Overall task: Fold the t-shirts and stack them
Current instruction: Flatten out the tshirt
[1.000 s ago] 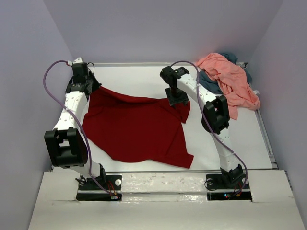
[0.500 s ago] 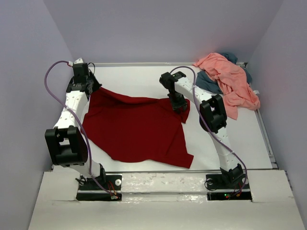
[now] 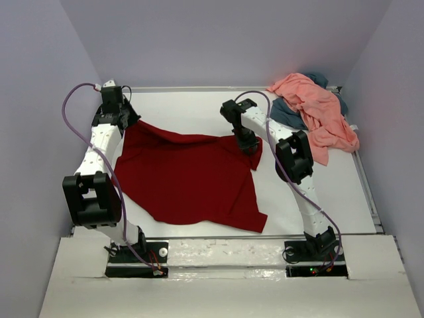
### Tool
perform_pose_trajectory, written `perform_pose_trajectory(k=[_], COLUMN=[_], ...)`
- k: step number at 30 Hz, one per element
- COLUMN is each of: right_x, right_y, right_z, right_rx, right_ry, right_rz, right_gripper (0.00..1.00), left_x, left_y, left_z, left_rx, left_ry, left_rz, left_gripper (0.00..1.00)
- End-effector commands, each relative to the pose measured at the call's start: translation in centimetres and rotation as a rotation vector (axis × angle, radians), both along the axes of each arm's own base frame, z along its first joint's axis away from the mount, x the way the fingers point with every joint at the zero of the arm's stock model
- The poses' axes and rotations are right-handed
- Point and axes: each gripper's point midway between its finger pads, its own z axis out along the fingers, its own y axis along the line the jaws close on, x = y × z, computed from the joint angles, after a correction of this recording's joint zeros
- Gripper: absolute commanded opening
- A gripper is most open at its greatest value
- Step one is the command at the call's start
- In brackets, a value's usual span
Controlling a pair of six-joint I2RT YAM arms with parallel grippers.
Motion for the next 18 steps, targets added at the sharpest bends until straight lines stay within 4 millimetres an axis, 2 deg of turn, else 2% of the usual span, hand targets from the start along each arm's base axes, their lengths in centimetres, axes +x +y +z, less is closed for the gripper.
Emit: perform_pose_trajectory(k=[1,4,7,10,12,13,14,15,16,18], right_x=[-1.1,-1.3,-1.1,-0.1,1.3,1.7,2.9,3.3,3.7,3.7], right_y=[-1.2,-1.6,-1.7,-1.9,-0.5,0.8,2.1,3.1,5.4,7.6], right_z=[1.7,1.7,2.2,3.8,5.6,6.2,7.6,8.3,9.0,10.3], right_rx=[-0.068,-0.089,-0.097,-0.078,0.01,0.087,0.167,0.224,0.345,0.464], right_ry=[0.023,0.029,0.014,-0.055,-0.145,-0.165,-0.233,-0.251,-0.257,-0.258], right_rz=[-0.003,-0.008,-0.013,-0.036,-0.039,-0.031,-0.014,-0.005,0.031,0.064], right_gripper=[0.2,0.0,0.0,0.0,0.0,0.0,0.0,0.0,0.0,0.0], left_x=[0.9,1.0,1.1,1.2,1.3,1.3,1.4,1.5,1.7,1.8], left_y=[-0.1,0.0,0.0,0.0,0.0,0.0,0.0,0.0,0.0,-0.7], left_z=[2.6,2.5,2.6,2.5,2.6,2.7,2.8,2.9,3.3,3.8], left_rx=[0.013,0.014,0.013,0.013,0.012,0.012,0.009,0.009,0.007,-0.016], left_ry=[-0.063,-0.061,-0.061,-0.06,-0.062,-0.062,-0.062,-0.065,-0.07,-0.076], left_rz=[-0.015,-0.015,-0.014,-0.014,-0.013,-0.013,-0.011,-0.011,-0.013,-0.043], left_gripper=[0.0,0.0,0.0,0.0,0.0,0.0,0.0,0.0,0.0,0.0])
